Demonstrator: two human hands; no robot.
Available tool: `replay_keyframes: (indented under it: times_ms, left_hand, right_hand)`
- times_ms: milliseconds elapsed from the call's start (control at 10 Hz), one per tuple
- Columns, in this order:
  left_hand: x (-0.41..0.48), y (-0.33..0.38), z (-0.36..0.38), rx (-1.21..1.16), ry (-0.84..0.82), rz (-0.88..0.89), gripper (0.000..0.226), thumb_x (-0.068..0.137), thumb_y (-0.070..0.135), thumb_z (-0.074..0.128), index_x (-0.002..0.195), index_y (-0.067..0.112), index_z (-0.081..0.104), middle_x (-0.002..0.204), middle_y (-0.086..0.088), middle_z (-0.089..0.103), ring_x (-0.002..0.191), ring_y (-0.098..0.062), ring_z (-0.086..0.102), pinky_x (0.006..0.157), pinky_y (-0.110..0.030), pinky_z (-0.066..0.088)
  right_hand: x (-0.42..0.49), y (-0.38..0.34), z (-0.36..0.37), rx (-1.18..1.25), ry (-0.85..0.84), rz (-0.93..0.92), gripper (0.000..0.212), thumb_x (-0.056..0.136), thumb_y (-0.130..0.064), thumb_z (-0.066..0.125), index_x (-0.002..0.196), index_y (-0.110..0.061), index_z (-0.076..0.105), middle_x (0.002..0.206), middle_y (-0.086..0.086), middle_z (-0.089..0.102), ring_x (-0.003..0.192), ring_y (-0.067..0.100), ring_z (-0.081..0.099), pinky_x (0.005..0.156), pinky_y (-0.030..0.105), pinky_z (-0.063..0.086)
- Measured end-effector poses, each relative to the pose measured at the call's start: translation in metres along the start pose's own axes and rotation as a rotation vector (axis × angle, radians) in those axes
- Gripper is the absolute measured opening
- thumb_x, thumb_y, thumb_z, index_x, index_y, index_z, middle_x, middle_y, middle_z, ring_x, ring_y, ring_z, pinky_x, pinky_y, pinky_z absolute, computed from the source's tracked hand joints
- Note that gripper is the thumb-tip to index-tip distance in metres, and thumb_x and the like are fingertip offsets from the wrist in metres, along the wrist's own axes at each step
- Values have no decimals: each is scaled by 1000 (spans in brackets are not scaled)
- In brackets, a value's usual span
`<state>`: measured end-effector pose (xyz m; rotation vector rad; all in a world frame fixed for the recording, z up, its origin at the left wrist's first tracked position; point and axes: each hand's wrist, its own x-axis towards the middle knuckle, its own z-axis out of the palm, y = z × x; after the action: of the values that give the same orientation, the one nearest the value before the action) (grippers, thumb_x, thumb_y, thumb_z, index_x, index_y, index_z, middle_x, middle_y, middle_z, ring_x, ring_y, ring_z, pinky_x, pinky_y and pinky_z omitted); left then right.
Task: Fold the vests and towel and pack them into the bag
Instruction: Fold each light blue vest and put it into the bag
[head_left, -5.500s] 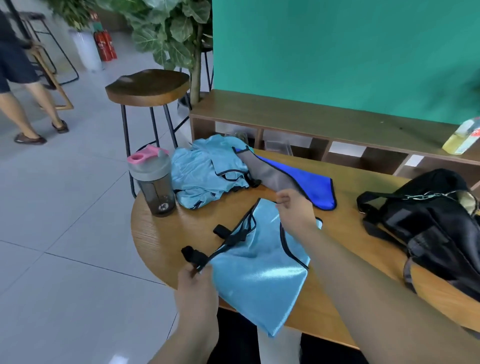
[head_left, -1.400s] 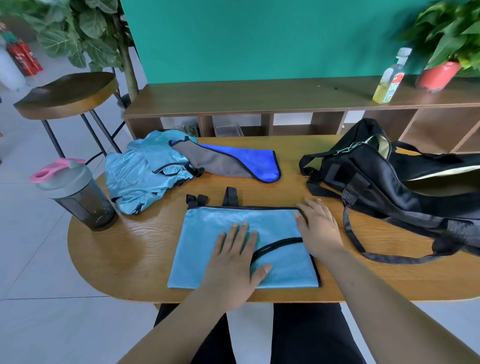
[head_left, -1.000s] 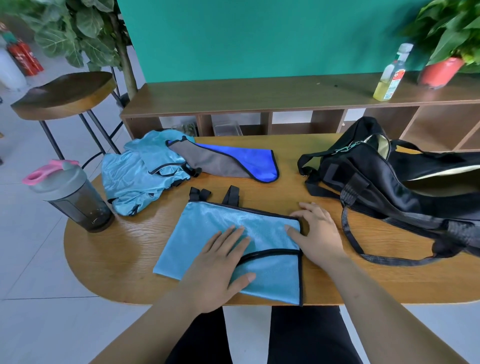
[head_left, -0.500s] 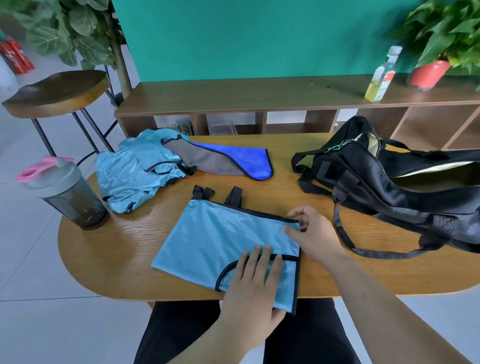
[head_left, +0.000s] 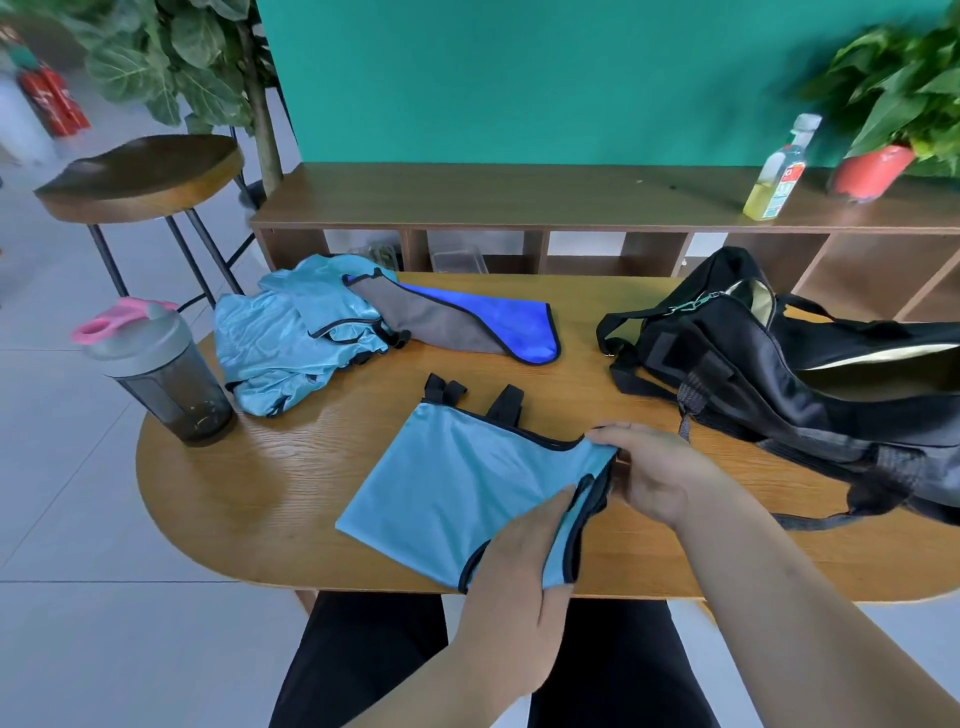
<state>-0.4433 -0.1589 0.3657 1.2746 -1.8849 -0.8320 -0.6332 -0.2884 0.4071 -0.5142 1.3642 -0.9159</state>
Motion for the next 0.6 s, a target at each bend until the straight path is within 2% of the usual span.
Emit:
replay_keyframes:
  times_ms: [100,200,300,400,500,600]
  left_hand:
    - [4,16,-17,-285,74,-106,52,114,22,40,159,45,35,153,32,47,146,7,38,124,-28,31]
    - [0,25,-38,-236,-6,-338,37,113,29,43,149,41,45,113,54,54,146,5,34,122,-20,29]
    - [-4,4,-41,436,98,-524,37,73,50,87,84,17,72,130,8,71,138,-17,48,109,-25,39]
    - [-8,-4,-73,-773,559,-650,32,102,62,53,125,42,60,151,21,51,134,2,51,114,-16,35]
    - [15,0,-76,-1218,536,-798,35,104,50,52,129,33,69,124,9,76,120,-18,69,111,-46,49]
    - [14,-17,-95,-1280,623,-792,36,105,40,51,127,20,71,122,-9,76,112,-28,73,103,-52,54]
  right_hand:
    - [-1,-11,25,98,16,-22,34,90,-4,78,121,-10,67,101,14,64,85,27,64,76,44,61]
    - [-3,-21,63,99,27,-67,29,90,-2,77,117,-8,68,92,14,66,76,26,64,72,41,58]
    - [2,-27,103,52,70,-144,28,87,0,79,112,-8,70,90,13,67,72,24,64,62,33,58]
    - [11,-25,144,10,42,-170,26,87,-2,79,109,-11,70,87,9,65,69,21,61,54,28,53]
    - [25,-13,173,-34,8,-178,27,89,-10,82,112,-12,67,98,8,69,77,20,65,66,30,59]
    - [34,7,185,-187,-61,-181,32,94,-26,80,120,-16,65,113,5,70,92,17,76,76,29,63]
